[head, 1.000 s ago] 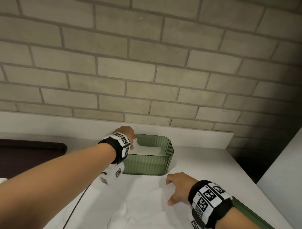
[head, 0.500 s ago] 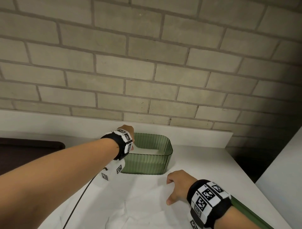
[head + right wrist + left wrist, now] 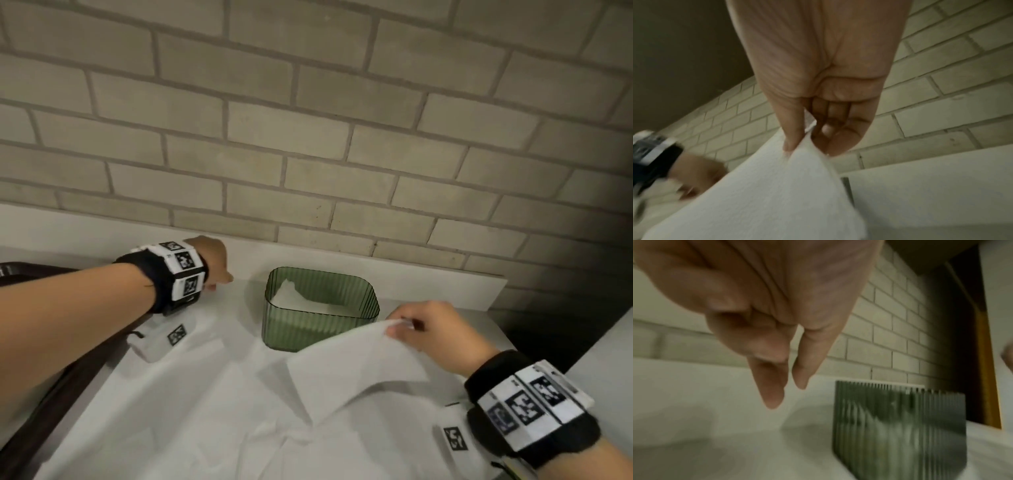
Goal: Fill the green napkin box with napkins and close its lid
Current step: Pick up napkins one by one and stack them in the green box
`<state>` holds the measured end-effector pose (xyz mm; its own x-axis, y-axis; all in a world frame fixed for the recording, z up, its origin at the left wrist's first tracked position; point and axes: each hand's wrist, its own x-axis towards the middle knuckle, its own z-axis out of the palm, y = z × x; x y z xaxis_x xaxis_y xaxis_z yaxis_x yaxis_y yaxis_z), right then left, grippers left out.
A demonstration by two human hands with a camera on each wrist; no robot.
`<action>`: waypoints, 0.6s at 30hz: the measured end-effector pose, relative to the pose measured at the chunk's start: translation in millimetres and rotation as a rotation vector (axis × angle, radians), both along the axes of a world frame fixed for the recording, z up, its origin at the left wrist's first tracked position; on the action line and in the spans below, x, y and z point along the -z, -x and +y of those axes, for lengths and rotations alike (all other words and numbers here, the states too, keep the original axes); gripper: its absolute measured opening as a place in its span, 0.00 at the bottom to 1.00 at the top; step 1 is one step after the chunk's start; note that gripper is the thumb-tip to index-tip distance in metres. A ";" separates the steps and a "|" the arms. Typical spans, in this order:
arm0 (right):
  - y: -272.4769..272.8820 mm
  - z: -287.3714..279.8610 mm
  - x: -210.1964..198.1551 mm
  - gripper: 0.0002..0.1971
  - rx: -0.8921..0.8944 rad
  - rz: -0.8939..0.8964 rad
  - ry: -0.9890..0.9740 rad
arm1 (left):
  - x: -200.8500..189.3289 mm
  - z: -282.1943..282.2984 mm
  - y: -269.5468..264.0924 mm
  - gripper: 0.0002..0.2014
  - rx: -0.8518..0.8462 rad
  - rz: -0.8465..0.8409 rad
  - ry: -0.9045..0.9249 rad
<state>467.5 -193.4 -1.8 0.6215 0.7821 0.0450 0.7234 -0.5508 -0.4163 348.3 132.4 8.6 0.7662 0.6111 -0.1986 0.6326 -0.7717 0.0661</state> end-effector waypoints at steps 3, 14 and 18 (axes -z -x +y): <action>-10.2 3.8 -20.7 0.08 0.031 0.056 -0.149 | 22.3 10.4 25.7 0.12 -0.019 0.033 0.120; -61.1 45.5 -27.4 0.11 0.407 0.398 -0.383 | 13.8 -28.4 28.7 0.13 0.272 -0.341 0.042; -68.3 54.1 -18.1 0.10 0.506 0.395 -0.370 | -1.8 -54.9 -11.1 0.17 0.474 -0.223 0.065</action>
<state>535.7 -139.3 16.3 0.9265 0.3727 -0.0515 0.1762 -0.5509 -0.8158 359.4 77.5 10.4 0.9835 0.1794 -0.0249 0.1805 -0.9595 0.2161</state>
